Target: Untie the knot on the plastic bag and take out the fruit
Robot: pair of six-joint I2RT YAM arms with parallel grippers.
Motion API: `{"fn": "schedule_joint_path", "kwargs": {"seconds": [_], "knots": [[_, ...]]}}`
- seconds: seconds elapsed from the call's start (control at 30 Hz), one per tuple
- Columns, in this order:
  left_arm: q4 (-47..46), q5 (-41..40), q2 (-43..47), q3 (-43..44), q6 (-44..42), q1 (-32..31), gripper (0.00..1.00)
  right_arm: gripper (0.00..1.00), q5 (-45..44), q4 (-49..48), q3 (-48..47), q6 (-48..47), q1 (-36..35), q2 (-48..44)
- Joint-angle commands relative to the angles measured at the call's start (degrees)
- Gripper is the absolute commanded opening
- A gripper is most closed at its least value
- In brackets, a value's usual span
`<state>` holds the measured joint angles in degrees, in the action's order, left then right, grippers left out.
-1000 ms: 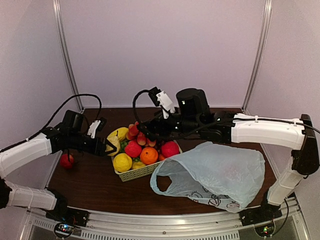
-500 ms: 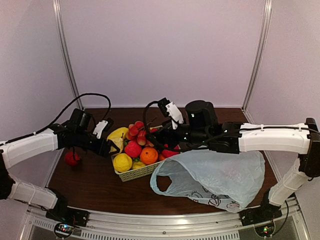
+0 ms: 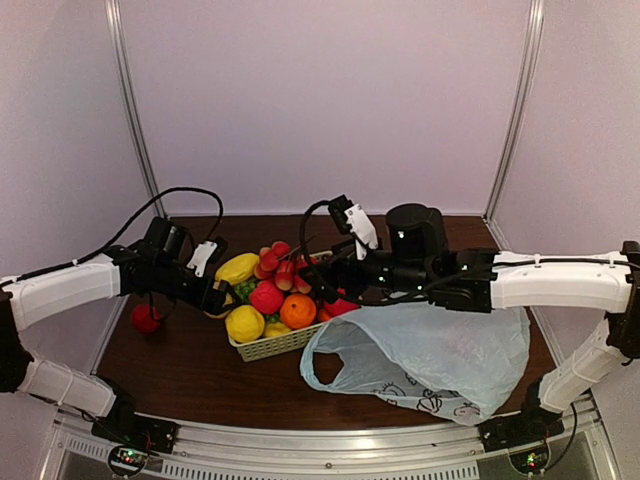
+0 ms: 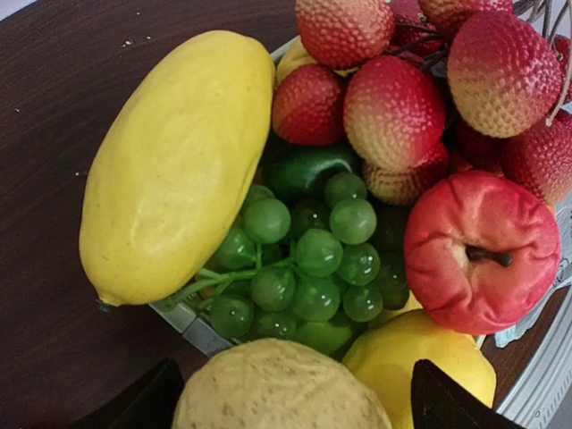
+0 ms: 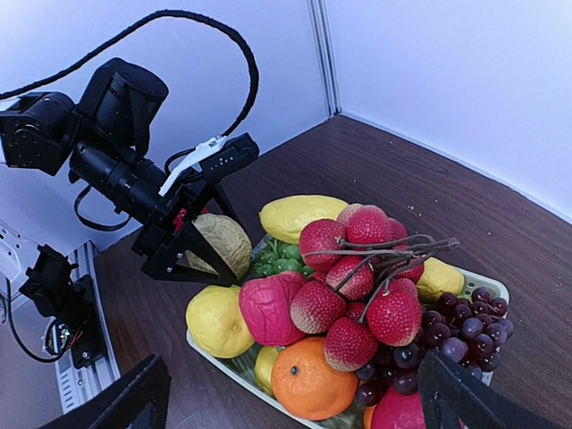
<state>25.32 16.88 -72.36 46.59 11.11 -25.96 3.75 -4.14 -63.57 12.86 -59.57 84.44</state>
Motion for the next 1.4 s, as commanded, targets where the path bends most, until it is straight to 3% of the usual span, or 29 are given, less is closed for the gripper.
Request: {"fn": "schedule_joint_path", "kwargs": {"seconds": [0.0,0.1,0.3,0.53,0.67,0.87,1.1,1.37], "knots": [[0.0,-1.0,1.0,0.4,0.4,-0.3,0.9,0.97,-0.8,-0.7,2.0,1.3,0.3,-2.1],[0.2,-1.0,1.2,0.4,0.8,-0.3,0.85,0.97,-0.9,-0.6,2.3,1.5,0.3,-2.4],[0.9,-2.8,2.4,-0.7,3.0,-0.3,0.63,0.97,-1.0,-1.2,2.4,1.8,0.3,-2.8],[2.9,-9.6,9.5,-1.2,7.1,-0.3,0.53,0.97,-1.8,-0.4,2.6,1.4,0.3,-4.2],[2.2,-7.0,13.1,1.8,8.4,-0.3,0.52,0.97,-2.9,0.0,3.3,1.4,0.3,-5.5],[-3.5,1.6,11.3,7.1,12.1,-0.8,0.51,0.97,-6.3,1.3,4.2,1.8,0.3,-6.4],[-6.1,0.1,4.7,14.5,14.1,-6.4,0.51,0.96,-10.0,0.7,5.7,4.4,0.3,-7.5],[-11.7,-3.3,-0.2,14.7,17.9,-11.8,0.54,0.96,-9.5,-1.0,7.5,5.6,0.3,-7.5]]}}
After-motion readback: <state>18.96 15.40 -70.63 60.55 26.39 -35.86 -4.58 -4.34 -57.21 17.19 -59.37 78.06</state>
